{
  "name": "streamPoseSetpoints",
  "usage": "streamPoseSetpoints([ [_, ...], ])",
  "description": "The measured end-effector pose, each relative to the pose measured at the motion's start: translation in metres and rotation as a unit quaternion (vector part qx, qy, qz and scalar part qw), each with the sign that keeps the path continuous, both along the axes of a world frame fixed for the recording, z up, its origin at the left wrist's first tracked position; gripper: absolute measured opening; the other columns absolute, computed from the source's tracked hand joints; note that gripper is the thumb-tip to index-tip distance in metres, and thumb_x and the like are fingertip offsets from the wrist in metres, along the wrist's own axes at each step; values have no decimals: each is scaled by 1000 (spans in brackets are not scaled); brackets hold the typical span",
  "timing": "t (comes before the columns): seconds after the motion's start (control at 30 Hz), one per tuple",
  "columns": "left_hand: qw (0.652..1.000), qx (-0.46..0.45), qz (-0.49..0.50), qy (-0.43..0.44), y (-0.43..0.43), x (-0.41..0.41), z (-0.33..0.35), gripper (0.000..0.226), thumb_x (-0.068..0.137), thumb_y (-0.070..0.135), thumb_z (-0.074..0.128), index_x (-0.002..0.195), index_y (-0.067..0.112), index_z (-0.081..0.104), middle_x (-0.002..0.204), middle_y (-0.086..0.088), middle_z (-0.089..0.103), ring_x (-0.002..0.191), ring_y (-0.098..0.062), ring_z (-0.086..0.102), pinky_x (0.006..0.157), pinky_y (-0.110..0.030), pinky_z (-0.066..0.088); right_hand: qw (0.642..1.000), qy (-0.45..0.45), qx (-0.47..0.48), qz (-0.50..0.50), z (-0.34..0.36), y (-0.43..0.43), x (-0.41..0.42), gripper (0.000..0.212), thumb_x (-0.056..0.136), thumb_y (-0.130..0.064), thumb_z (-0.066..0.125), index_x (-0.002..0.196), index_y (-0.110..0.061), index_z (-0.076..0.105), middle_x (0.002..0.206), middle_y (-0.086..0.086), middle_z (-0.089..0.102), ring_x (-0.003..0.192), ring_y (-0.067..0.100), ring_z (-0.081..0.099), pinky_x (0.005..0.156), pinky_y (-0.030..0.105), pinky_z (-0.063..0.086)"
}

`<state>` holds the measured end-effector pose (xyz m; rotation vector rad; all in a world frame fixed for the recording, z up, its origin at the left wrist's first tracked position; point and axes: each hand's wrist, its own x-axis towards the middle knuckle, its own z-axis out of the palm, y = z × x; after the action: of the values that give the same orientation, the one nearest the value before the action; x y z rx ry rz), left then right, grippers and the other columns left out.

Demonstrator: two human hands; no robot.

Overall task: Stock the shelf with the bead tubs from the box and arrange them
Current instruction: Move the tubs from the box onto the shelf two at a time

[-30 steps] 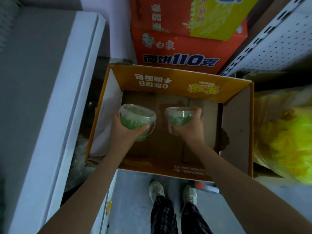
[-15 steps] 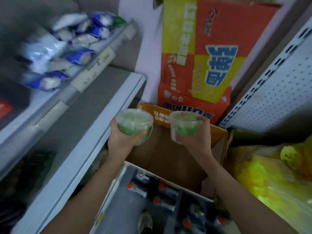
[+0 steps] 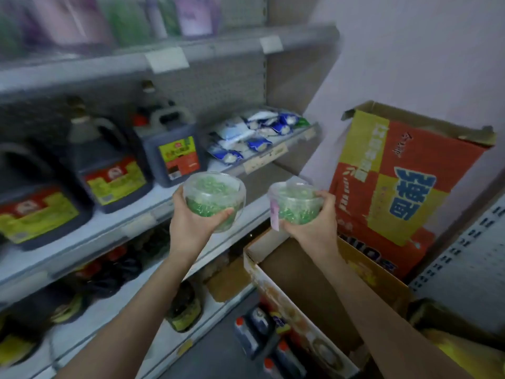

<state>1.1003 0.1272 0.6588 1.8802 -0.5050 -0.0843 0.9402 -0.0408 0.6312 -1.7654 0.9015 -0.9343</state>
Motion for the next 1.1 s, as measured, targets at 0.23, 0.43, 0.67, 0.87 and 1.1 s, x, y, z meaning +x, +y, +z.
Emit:
streamPoseSetpoints([
  [0.23, 993, -57, 79, -69, 109, 26, 65, 100, 58, 43, 86, 138, 25, 29, 135, 2, 48, 121, -17, 49, 99, -37, 44, 994, -81, -31, 73, 75, 84, 65, 85, 50, -21, 88, 115, -34, 34, 121, -4, 45, 114, 14, 47, 95, 34, 47],
  [0.43, 981, -80, 138, -107, 240, 52, 109, 96, 61, 42, 85, 137, 28, 29, 133, 6, 47, 118, -12, 48, 92, -29, 44, 983, -130, -49, 124, 117, 183, 126, 81, 54, -21, 87, 114, -34, 34, 123, -2, 46, 113, 16, 49, 92, 32, 48],
  [0.67, 963, -85, 205, -154, 362, 69, 158, 95, 59, 45, 85, 136, 28, 31, 130, 6, 50, 119, -16, 50, 96, -34, 45, 963, -197, -79, 165, 167, 284, 177, 79, 55, -16, 87, 112, -29, 34, 116, -3, 46, 107, 14, 50, 81, 19, 41],
  [0.87, 950, -92, 249, -166, 421, 79, 187, 99, 52, 59, 81, 132, 31, 30, 125, 8, 52, 117, -18, 53, 100, -42, 46, 946, -221, -100, 215, 197, 336, 207, 81, 57, -21, 87, 120, -26, 36, 122, -3, 46, 113, 17, 49, 90, 28, 45],
  [1.1, 939, -117, 261, -191, 430, 95, 213, 97, 59, 45, 84, 137, 26, 30, 127, 5, 53, 111, -13, 53, 97, -34, 45, 936, -229, -116, 242, 230, 346, 240, 80, 58, -19, 87, 118, -31, 35, 125, -3, 45, 114, 14, 45, 86, 21, 37],
])
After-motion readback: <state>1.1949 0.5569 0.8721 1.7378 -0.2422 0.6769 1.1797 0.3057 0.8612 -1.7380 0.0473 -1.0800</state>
